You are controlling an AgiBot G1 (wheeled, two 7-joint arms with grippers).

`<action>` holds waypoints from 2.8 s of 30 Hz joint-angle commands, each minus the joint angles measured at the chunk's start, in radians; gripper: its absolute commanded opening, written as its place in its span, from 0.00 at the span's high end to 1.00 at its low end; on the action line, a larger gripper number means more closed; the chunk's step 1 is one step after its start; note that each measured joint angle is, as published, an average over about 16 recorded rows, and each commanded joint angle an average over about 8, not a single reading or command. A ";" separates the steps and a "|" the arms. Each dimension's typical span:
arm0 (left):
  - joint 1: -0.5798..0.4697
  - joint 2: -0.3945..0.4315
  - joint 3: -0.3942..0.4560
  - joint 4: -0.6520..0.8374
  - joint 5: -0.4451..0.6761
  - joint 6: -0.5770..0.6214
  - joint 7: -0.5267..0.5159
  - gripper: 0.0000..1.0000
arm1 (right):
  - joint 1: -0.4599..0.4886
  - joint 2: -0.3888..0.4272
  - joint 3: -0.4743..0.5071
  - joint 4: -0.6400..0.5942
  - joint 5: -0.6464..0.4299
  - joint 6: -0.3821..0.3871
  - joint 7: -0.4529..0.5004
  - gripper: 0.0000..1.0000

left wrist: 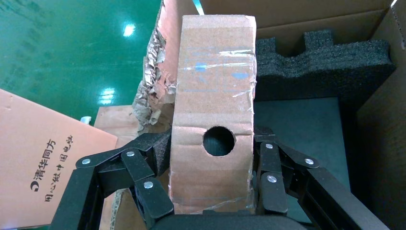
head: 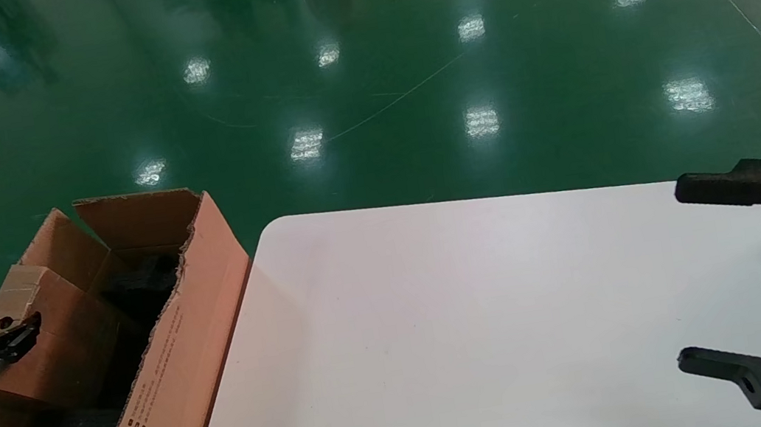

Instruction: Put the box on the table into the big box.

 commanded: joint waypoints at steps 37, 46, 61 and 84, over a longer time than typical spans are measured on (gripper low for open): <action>-0.100 0.083 0.000 0.093 0.095 0.111 0.033 0.00 | 0.000 0.000 -0.001 0.000 0.001 0.000 0.000 0.00; -0.107 0.068 0.009 0.116 0.107 0.119 0.015 0.00 | 0.000 0.000 -0.001 0.000 0.001 0.000 -0.001 0.00; -0.109 0.059 0.018 0.103 0.116 0.117 -0.002 0.00 | 0.000 0.001 -0.001 0.000 0.001 0.001 -0.001 0.00; -0.295 0.106 -0.159 -0.211 0.055 0.320 0.195 0.00 | 0.000 0.001 -0.002 0.000 0.001 0.001 -0.001 0.00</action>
